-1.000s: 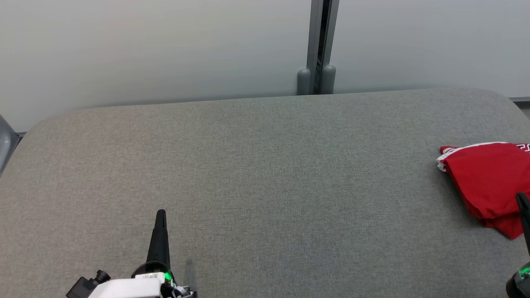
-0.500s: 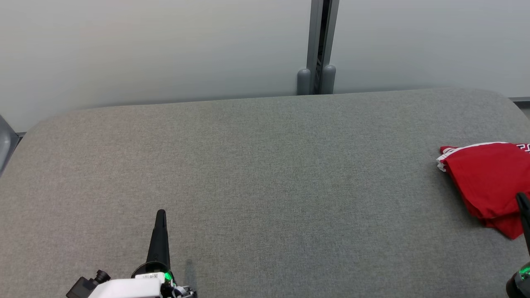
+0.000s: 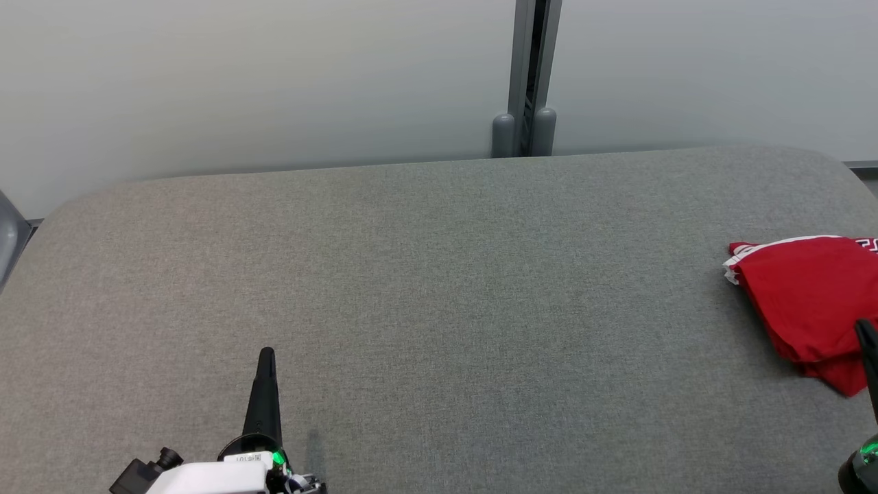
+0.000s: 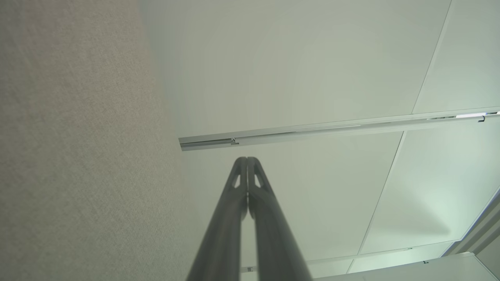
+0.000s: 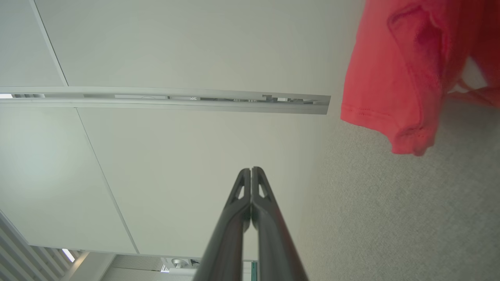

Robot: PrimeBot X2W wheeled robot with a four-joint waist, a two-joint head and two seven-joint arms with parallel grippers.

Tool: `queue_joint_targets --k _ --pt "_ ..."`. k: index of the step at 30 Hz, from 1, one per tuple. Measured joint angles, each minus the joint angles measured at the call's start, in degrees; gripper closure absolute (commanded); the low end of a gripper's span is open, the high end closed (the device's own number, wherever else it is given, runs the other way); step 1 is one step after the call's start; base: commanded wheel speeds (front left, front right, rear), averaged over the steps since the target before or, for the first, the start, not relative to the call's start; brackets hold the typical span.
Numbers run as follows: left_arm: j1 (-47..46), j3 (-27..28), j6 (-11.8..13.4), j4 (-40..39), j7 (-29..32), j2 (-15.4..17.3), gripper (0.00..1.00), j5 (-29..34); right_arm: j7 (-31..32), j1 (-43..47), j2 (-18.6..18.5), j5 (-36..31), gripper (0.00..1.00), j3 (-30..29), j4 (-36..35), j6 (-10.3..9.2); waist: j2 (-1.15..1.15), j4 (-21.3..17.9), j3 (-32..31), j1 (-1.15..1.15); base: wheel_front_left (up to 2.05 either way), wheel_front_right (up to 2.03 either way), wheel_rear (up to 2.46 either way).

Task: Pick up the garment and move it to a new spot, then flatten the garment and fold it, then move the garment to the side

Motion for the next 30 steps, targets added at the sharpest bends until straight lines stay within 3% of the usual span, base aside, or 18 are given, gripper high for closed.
queue_joint_targets --k 30 --pt "0.0 0.0 0.0 0.0 0.0 0.0 1.0 -0.01 0.01 0.0 0.0 0.0 1.0 -0.03 0.0 0.01 0.0 0.0 0.0 0.0 0.0 0.0 0.0"
